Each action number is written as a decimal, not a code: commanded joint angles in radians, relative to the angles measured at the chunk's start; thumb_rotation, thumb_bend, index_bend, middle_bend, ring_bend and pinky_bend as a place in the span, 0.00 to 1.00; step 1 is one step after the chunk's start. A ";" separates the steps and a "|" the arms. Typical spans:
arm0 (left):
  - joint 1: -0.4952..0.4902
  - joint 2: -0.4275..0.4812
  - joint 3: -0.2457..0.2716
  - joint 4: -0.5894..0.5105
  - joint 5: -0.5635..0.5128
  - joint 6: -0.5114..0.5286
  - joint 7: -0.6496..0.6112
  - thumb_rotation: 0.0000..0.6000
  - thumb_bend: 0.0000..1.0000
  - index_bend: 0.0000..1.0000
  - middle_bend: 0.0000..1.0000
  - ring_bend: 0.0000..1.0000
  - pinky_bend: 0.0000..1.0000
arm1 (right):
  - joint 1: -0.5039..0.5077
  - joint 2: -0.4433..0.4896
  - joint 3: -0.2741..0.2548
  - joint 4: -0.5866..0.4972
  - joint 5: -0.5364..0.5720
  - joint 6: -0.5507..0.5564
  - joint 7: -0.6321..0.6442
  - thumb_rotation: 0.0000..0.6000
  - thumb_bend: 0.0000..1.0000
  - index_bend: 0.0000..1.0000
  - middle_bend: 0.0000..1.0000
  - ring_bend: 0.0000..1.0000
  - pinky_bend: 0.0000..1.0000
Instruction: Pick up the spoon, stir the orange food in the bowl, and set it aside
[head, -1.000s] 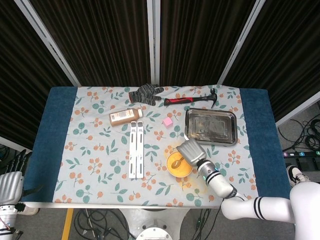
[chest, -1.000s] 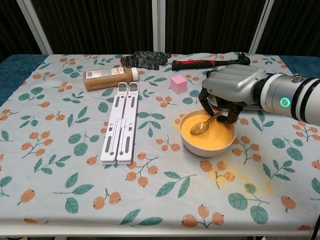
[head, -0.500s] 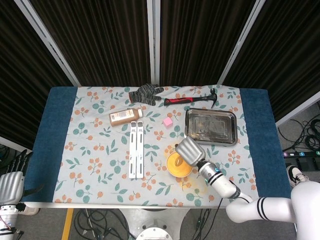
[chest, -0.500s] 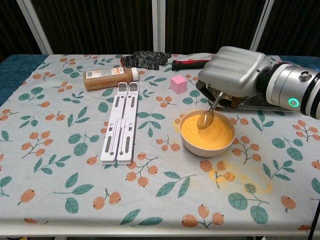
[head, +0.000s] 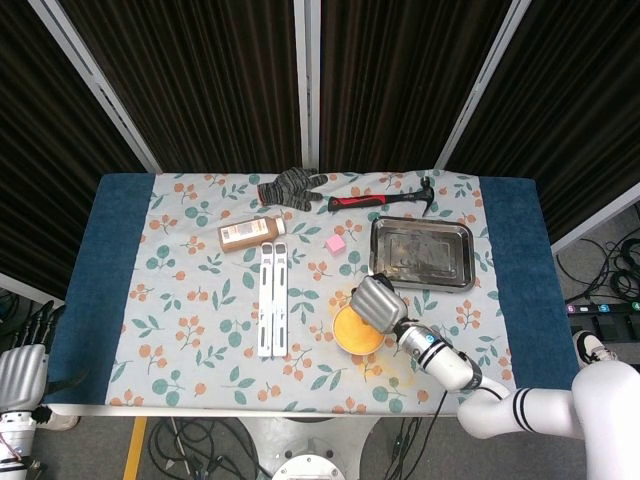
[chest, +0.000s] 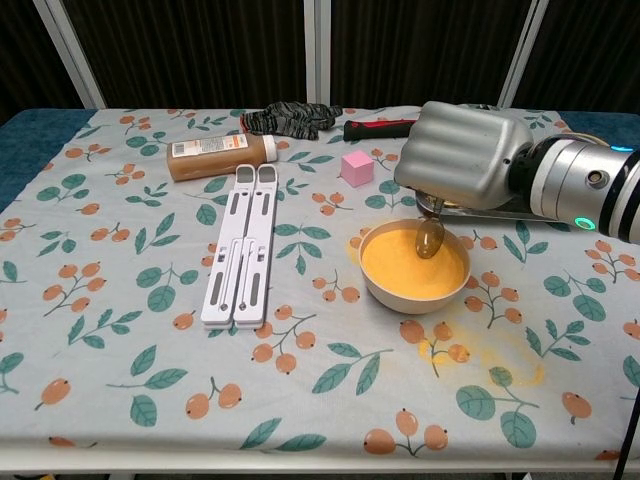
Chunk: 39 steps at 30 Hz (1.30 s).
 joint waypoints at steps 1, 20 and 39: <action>0.001 -0.001 0.000 0.003 -0.001 -0.001 -0.002 1.00 0.00 0.12 0.09 0.08 0.12 | 0.003 -0.024 0.003 0.015 -0.005 -0.014 -0.021 1.00 0.33 0.73 0.97 0.99 1.00; 0.000 0.001 -0.002 -0.007 0.007 0.007 0.007 1.00 0.00 0.12 0.09 0.08 0.12 | -0.040 0.045 0.031 -0.076 -0.057 0.012 0.030 1.00 0.33 0.78 0.97 0.99 1.00; 0.009 -0.007 0.001 0.014 -0.005 0.000 -0.014 1.00 0.00 0.12 0.09 0.08 0.12 | -0.011 -0.031 0.042 -0.031 -0.076 -0.057 -0.060 1.00 0.33 0.79 0.97 0.99 1.00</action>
